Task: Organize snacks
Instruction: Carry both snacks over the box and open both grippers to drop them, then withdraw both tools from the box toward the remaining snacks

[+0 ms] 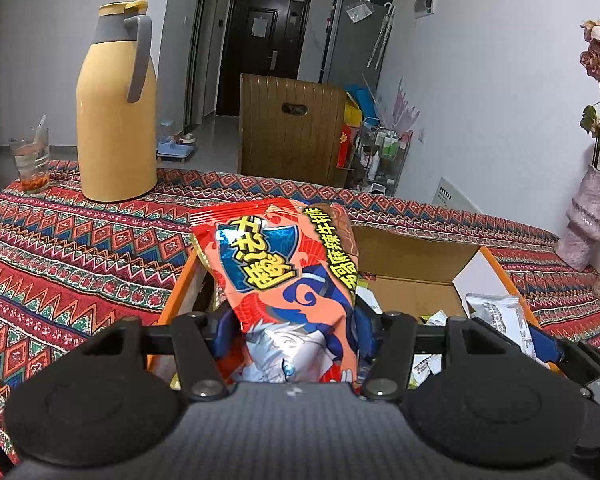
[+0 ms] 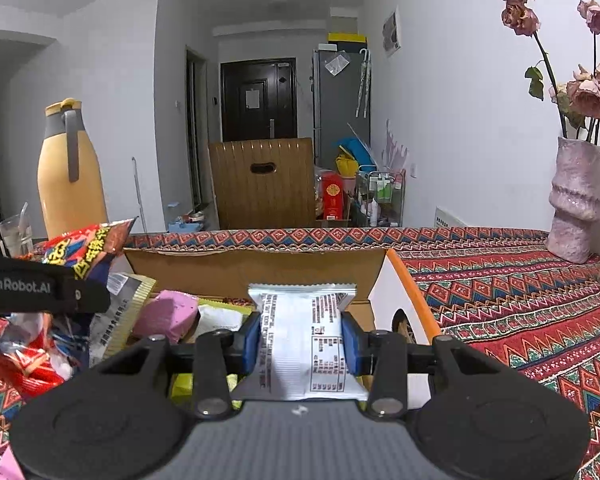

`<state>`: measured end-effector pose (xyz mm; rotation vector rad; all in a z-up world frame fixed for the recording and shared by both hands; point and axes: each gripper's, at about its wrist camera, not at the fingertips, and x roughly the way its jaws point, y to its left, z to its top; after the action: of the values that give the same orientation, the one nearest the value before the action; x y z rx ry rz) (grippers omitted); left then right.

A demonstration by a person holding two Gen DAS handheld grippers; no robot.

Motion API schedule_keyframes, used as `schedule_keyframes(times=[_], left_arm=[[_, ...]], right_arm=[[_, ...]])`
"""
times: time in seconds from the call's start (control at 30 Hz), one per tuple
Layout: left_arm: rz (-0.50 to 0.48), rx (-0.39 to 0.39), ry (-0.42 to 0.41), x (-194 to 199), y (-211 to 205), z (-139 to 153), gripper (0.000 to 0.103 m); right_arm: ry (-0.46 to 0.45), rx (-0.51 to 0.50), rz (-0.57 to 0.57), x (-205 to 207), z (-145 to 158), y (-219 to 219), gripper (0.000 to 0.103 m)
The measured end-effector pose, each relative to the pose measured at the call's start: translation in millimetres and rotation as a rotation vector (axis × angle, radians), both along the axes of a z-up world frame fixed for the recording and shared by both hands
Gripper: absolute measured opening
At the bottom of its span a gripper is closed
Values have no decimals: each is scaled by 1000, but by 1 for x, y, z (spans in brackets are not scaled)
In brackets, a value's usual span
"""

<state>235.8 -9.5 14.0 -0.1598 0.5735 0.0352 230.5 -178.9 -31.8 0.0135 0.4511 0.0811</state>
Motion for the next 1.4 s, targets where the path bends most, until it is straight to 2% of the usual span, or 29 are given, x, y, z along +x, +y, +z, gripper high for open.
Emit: schedule_keyframes(times=[0.33,0.37,0.43,0.47,0.5,0.53,0.57,0.6,0.63,0.9,1.07,1.2,1.4], left_arm=[[19,59,5,8,-13,5,59],[21,64,6,9,-14,4,60],[28,68,7,10,-13,4,65],[31,65,7,10,-12,4,75],[39,62,2,9,-10,5,84],[50,63,-6,8,-10,6,89],[60,66,-13,7,-8,7,100],[69,70,-20,5,-8,8,103],[78,77,-29,2,-7,10,103],[80,109,-32,-9,-2,16,103],[79,111,-20,-25,9,19,103],[64,143,-17,-41,17,21,103],[64,178,-25,-68,35,9,103]], right_arm=[[28,13,-1,4,-4,-5,41],[28,15,-2,4,-4,-6,46],[21,26,-9,2,-2,-8,65],[13,28,-16,1,-1,-8,77],[3,30,-21,-1,1,-9,82],[-4,33,-21,-3,2,-10,84],[-7,39,-20,-4,3,-10,89],[-9,44,-20,-5,4,-11,98],[-11,46,-23,-6,4,-11,102],[-20,52,-42,-12,9,-16,103],[-32,59,-45,-18,13,-17,103],[-46,57,-41,-26,18,-16,103],[-79,57,-17,-38,25,-14,103]])
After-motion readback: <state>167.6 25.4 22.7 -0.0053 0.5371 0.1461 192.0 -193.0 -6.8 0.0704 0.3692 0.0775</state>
